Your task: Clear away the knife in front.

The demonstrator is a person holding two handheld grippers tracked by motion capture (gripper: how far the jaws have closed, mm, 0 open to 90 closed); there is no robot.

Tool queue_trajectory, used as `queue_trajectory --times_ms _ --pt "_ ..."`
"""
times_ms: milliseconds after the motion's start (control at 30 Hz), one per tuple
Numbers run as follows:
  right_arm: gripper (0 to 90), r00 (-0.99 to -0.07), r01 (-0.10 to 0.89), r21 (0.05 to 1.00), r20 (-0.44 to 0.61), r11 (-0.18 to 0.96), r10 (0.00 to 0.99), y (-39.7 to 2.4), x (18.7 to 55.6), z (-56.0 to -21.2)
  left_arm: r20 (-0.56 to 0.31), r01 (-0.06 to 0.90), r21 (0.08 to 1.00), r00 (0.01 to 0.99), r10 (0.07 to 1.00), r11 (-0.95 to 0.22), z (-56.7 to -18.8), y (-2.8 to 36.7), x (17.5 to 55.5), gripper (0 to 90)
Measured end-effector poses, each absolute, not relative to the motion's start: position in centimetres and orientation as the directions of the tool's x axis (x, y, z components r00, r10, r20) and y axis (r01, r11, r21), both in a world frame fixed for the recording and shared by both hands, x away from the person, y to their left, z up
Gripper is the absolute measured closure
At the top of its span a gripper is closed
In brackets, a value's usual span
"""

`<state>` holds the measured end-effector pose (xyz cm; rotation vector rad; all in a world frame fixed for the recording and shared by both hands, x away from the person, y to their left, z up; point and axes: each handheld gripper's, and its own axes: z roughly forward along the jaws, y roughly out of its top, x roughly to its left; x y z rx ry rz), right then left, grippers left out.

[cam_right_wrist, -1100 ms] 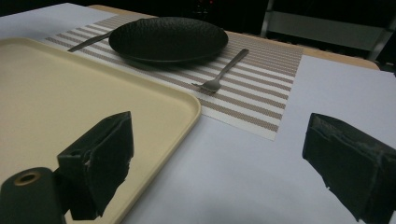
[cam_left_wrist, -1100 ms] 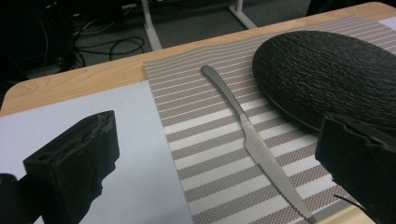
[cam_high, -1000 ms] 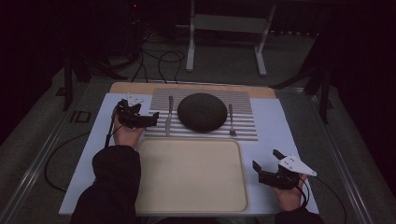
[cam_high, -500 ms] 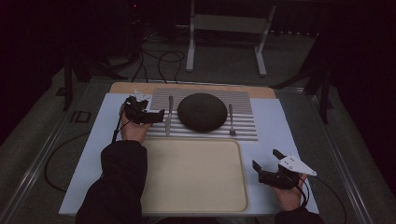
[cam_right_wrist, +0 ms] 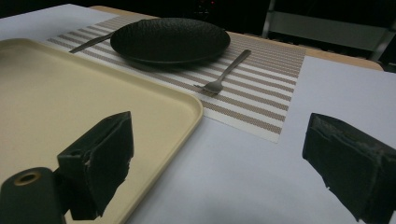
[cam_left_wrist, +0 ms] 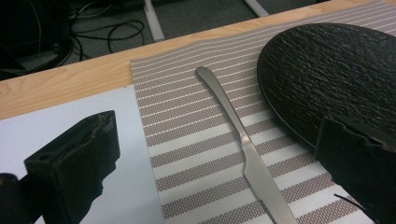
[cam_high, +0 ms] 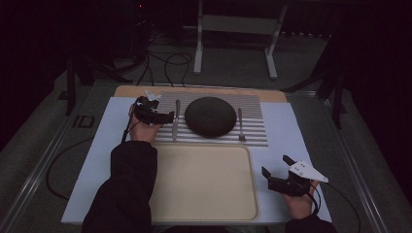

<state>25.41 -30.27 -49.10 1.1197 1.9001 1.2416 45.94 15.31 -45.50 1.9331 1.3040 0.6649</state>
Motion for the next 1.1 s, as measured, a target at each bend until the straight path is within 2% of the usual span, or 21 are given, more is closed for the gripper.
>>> queue_trajectory --times_ms 700,1100 --pt "8.8 -0.462 0.324 0.925 -0.028 0.198 0.886 -30.4 25.5 -49.1 0.023 0.602 0.761 0.348 0.937 -0.242 -46.6 12.6 48.8 1.7" --pt "8.8 -0.458 0.333 0.922 -0.023 0.196 0.889 -30.6 25.6 -49.2 -0.017 0.678 0.695 0.348 0.937 -0.239 -47.5 11.6 50.4 4.0"
